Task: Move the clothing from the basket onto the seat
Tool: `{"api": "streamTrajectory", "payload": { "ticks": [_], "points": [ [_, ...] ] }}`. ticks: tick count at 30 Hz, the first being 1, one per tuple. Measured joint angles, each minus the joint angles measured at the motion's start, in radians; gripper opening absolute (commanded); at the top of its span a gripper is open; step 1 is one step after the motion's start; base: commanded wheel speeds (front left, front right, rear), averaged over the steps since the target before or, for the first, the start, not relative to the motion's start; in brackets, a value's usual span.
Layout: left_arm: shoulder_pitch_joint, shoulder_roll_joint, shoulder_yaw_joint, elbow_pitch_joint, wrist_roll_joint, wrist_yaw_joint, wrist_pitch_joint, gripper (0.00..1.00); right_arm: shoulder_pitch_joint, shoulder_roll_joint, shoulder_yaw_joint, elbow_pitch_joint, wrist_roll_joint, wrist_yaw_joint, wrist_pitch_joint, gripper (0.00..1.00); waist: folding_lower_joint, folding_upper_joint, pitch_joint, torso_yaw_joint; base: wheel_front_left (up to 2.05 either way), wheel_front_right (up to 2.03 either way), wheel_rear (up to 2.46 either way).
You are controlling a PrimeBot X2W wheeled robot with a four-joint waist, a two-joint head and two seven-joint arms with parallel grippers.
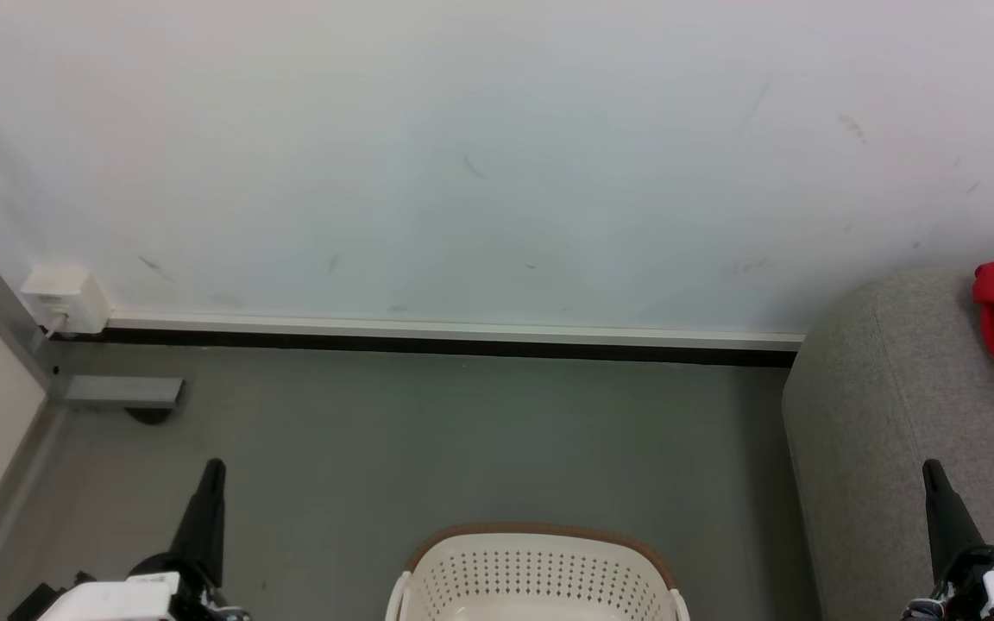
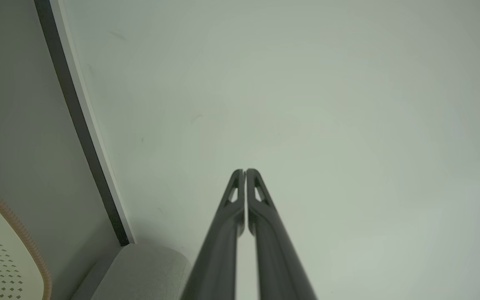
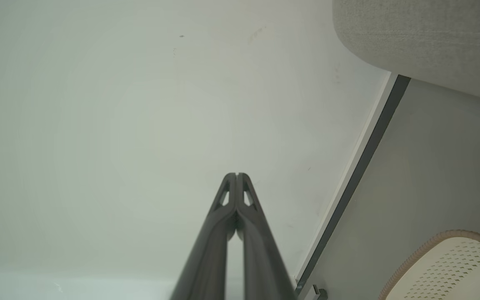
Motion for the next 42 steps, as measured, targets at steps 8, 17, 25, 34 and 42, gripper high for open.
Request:
{"api": "streamTrajectory", "payload": {
  "ticks": [8, 17, 25, 34, 42],
  "points": [
    [0.000, 0.000, 0.000, 0.000, 0.000, 0.000, 0.000, 0.00, 0.000, 0.000, 0.000, 0.000, 0.000, 0.000, 0.000, 0.00, 0.0000, 0.0000, 0.000, 0.000, 0.00, 0.00, 0.00],
    [0.000, 0.000, 0.000, 0.000, 0.000, 0.000, 0.000, 0.00, 0.000, 0.000, 0.000, 0.000, 0.000, 0.000, 0.000, 0.00, 0.0000, 0.0000, 0.000, 0.000, 0.00, 0.00, 0.00],
    [0.000, 0.000, 0.000, 0.000, 0.000, 0.000, 0.000, 0.00, 0.000, 0.000, 0.000, 0.000, 0.000, 0.000, 0.000, 0.00, 0.0000, 0.0001, 0.000, 0.000, 0.00, 0.00, 0.00],
    [0.000, 0.000, 0.000, 0.000, 0.000, 0.000, 0.000, 0.00, 0.000, 0.000, 0.000, 0.000, 0.000, 0.000, 0.000, 0.00, 0.0000, 0.0000, 0.000, 0.000, 0.00, 0.00, 0.00],
    [0.000, 0.000, 0.000, 0.000, 0.000, 0.000, 0.000, 0.00, 0.000, 0.000, 0.000, 0.000, 0.000, 0.000, 0.000, 0.00, 0.0000, 0.0000, 0.000, 0.000, 0.00, 0.00, 0.00]
  ]
}}
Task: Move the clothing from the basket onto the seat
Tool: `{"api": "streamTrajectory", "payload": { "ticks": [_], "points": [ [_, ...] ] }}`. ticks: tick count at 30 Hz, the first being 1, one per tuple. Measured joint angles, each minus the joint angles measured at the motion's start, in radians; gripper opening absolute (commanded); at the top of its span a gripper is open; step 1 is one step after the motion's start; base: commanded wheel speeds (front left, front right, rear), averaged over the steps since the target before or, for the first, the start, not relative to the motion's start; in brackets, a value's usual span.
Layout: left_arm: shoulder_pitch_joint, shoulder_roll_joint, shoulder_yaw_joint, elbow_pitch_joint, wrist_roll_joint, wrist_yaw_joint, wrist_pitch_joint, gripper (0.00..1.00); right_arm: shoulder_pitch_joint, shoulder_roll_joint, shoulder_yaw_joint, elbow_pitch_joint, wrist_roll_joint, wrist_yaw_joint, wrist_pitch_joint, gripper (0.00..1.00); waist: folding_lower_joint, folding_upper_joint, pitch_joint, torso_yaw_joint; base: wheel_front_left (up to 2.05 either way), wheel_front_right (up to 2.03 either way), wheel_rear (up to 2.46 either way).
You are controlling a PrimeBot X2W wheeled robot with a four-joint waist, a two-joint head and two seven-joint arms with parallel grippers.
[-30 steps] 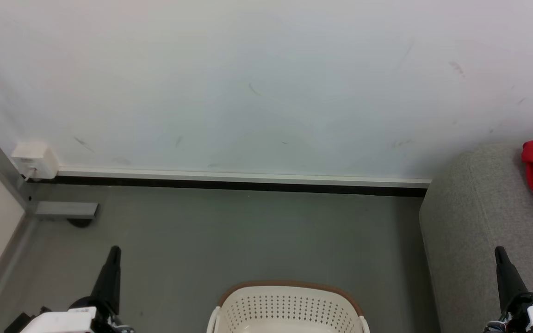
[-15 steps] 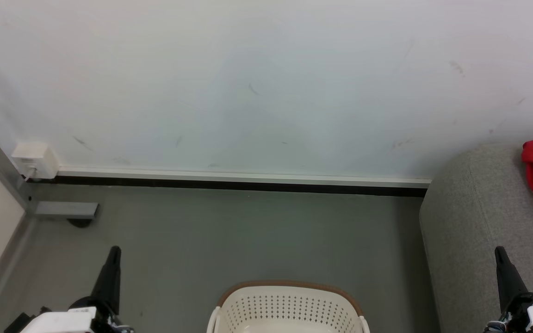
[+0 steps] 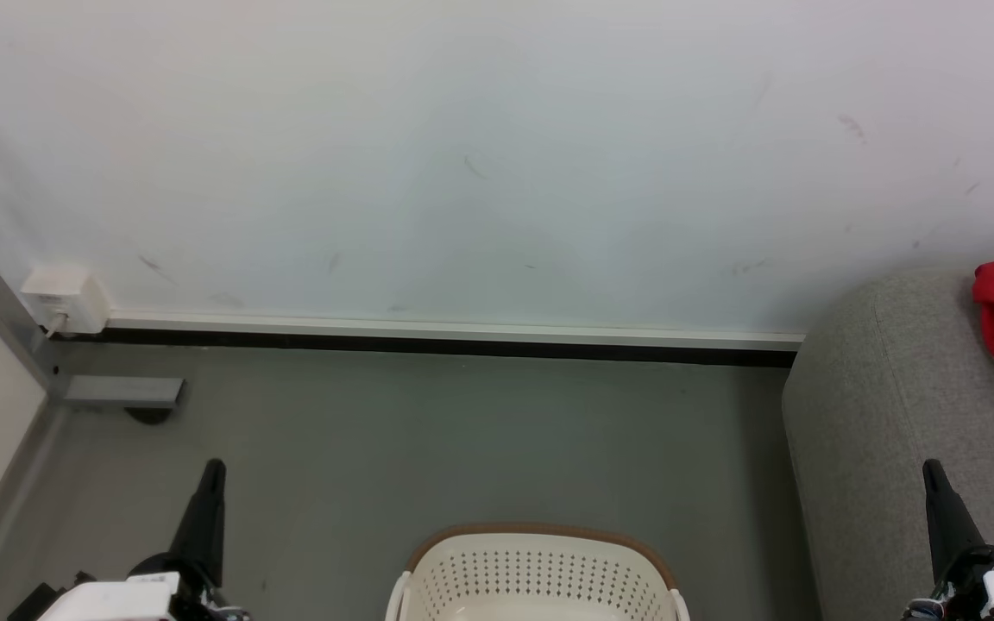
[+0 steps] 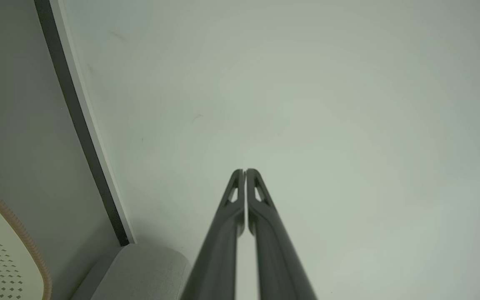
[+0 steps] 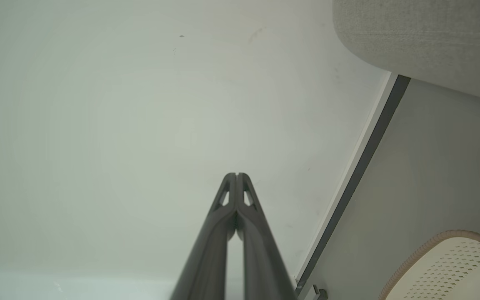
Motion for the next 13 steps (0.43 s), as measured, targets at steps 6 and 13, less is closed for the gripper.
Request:
{"api": "streamTrajectory", "payload": {
  "ticks": [6, 13],
  "points": [
    [0.000, 0.000, 0.000, 0.000, 0.000, 0.000, 0.000, 0.00, 0.000, 0.000, 0.000, 0.000, 0.000, 0.000, 0.000, 0.00, 0.0000, 0.0000, 0.000, 0.000, 0.00, 0.00, 0.00],
    [0.000, 0.000, 0.000, 0.000, 0.000, 0.000, 0.000, 0.00, 0.000, 0.000, 0.000, 0.000, 0.000, 0.000, 0.000, 0.00, 0.0000, 0.0000, 0.000, 0.000, 0.00, 0.00, 0.00]
  ]
}}
